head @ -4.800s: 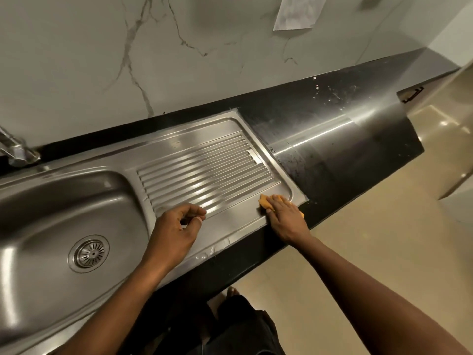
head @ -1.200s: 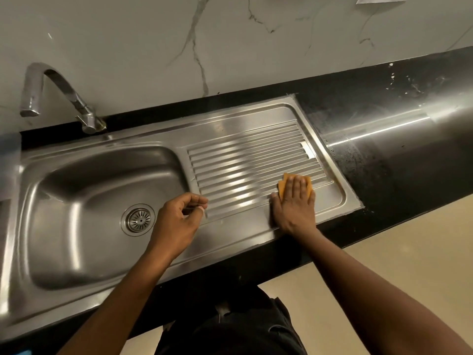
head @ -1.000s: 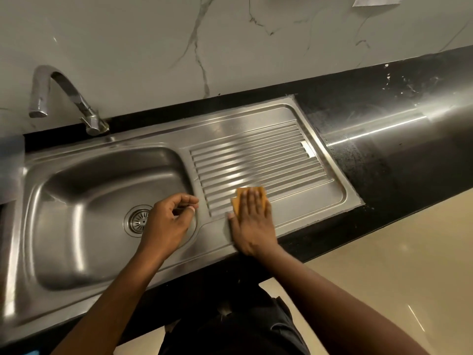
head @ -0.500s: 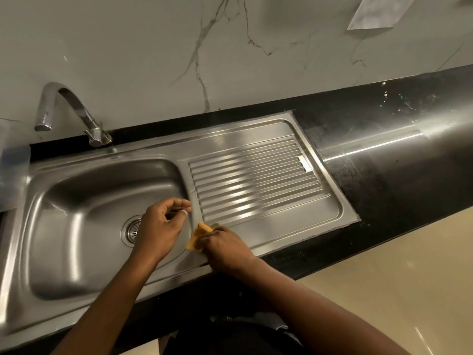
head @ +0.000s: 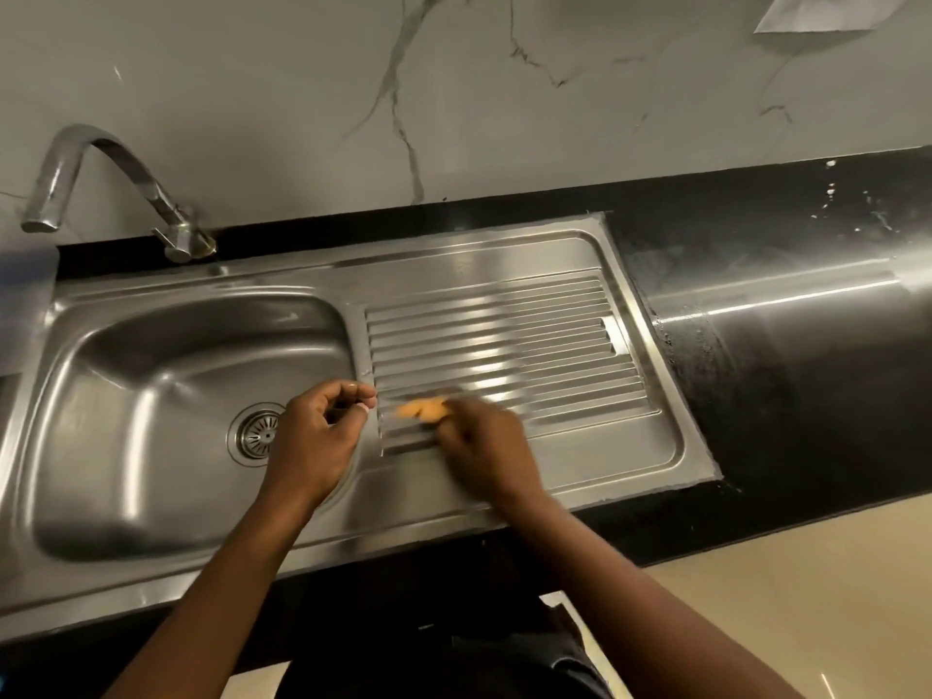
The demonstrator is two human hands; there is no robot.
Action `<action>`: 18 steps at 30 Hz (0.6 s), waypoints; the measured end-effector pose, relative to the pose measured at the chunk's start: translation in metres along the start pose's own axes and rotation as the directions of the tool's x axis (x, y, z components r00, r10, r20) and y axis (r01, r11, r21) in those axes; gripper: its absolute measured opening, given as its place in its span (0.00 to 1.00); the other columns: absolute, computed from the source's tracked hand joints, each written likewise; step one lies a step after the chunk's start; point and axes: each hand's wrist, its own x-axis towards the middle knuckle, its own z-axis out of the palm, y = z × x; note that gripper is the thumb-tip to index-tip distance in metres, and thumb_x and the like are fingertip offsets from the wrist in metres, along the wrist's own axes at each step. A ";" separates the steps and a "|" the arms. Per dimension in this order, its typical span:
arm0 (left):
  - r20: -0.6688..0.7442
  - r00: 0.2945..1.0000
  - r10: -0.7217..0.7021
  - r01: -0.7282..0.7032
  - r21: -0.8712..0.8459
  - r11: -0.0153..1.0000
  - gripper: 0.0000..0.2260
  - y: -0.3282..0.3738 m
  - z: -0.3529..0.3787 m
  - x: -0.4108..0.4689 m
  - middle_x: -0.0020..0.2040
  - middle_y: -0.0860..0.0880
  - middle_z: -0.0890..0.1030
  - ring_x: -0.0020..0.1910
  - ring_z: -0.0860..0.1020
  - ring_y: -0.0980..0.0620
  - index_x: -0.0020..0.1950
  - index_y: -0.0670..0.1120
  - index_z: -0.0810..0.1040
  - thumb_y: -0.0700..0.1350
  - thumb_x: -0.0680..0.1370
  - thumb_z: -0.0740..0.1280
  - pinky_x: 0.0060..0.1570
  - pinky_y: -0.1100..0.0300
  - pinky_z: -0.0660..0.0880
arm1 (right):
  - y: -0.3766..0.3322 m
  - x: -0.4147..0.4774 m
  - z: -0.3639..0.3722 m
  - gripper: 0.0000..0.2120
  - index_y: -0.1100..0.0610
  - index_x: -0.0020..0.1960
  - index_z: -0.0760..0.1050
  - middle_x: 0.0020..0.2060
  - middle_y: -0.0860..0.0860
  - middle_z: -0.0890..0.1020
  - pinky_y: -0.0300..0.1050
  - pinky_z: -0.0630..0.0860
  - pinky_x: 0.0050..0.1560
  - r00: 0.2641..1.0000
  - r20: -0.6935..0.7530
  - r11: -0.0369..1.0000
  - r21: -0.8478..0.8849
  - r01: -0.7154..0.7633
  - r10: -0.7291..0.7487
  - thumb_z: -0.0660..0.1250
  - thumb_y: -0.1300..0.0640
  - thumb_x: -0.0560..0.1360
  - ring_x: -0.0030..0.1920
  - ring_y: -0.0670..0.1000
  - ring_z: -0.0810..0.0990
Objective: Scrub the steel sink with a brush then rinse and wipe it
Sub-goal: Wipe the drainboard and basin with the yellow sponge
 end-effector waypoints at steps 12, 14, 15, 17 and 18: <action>0.107 0.994 -0.008 0.005 0.026 1.000 0.11 -0.013 -0.003 0.009 0.48 0.58 0.87 0.50 0.85 0.58 0.51 0.52 0.86 0.37 0.81 0.69 0.59 0.55 0.81 | 0.150 0.030 -0.086 0.36 0.47 0.85 0.41 0.83 0.52 0.41 0.57 0.38 0.81 0.925 -0.034 0.772 -0.540 -0.335 0.378 0.39 0.30 0.83 0.83 0.55 0.39; 0.115 0.993 -0.003 -0.002 0.039 0.999 0.11 -0.013 -0.009 0.013 0.49 0.60 0.86 0.50 0.84 0.60 0.51 0.52 0.85 0.37 0.81 0.69 0.58 0.57 0.80 | 0.132 0.032 -0.069 0.36 0.49 0.84 0.37 0.83 0.53 0.38 0.59 0.38 0.82 0.910 -0.052 0.774 -0.507 -0.379 0.412 0.35 0.31 0.82 0.82 0.55 0.35; 0.118 0.993 -0.002 -0.003 0.042 0.999 0.11 -0.012 -0.012 0.015 0.49 0.60 0.86 0.50 0.84 0.60 0.51 0.52 0.85 0.36 0.81 0.69 0.58 0.57 0.80 | 0.120 0.032 -0.058 0.36 0.50 0.84 0.36 0.83 0.53 0.37 0.60 0.39 0.82 0.907 -0.053 0.780 -0.492 -0.387 0.417 0.35 0.32 0.83 0.82 0.55 0.34; 0.116 0.993 -0.002 -0.003 0.041 0.999 0.11 -0.013 -0.018 0.018 0.49 0.59 0.87 0.50 0.84 0.60 0.51 0.52 0.85 0.36 0.81 0.69 0.57 0.57 0.80 | 0.093 0.031 -0.032 0.34 0.50 0.84 0.35 0.82 0.53 0.35 0.59 0.40 0.82 0.917 -0.046 0.794 -0.484 -0.368 0.397 0.35 0.34 0.84 0.82 0.54 0.33; 0.114 0.993 -0.003 -0.002 0.041 0.999 0.11 -0.013 -0.020 0.019 0.49 0.58 0.87 0.50 0.84 0.59 0.52 0.53 0.86 0.36 0.81 0.69 0.57 0.57 0.80 | 0.077 0.030 -0.018 0.33 0.50 0.84 0.36 0.82 0.52 0.34 0.58 0.39 0.82 0.923 -0.038 0.804 -0.479 -0.354 0.384 0.35 0.35 0.84 0.82 0.54 0.32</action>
